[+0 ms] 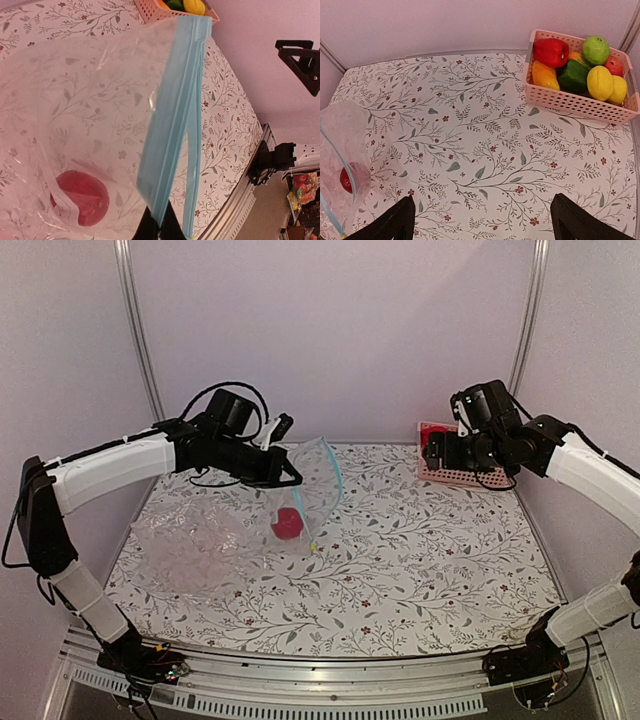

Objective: Place the food in the zip-top bag and seal the zipper
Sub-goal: Pick up the fake fruit from the bin.

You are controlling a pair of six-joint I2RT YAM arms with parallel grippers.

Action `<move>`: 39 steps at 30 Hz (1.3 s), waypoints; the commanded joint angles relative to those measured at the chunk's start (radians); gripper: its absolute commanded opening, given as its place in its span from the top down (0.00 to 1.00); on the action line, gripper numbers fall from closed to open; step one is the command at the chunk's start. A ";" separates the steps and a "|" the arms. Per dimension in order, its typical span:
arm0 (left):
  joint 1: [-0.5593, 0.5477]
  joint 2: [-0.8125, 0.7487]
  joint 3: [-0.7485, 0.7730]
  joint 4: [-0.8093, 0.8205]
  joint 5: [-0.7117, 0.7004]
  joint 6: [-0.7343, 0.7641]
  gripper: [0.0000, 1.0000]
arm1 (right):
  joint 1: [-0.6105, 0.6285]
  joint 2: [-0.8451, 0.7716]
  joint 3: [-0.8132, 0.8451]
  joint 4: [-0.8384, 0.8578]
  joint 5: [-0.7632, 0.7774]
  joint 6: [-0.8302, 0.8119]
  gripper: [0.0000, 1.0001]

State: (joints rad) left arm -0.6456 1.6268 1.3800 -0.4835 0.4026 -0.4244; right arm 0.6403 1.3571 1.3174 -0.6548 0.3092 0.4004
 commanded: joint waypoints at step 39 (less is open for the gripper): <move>0.039 -0.048 -0.059 0.001 0.004 -0.002 1.00 | -0.673 0.917 0.691 -0.098 -0.193 -0.146 0.17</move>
State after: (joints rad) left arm -0.6163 1.5616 1.3285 -0.4843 0.4004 -0.4217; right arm -0.0349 2.2318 1.9678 -0.7410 0.1562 0.2630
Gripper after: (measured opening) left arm 0.006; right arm 0.832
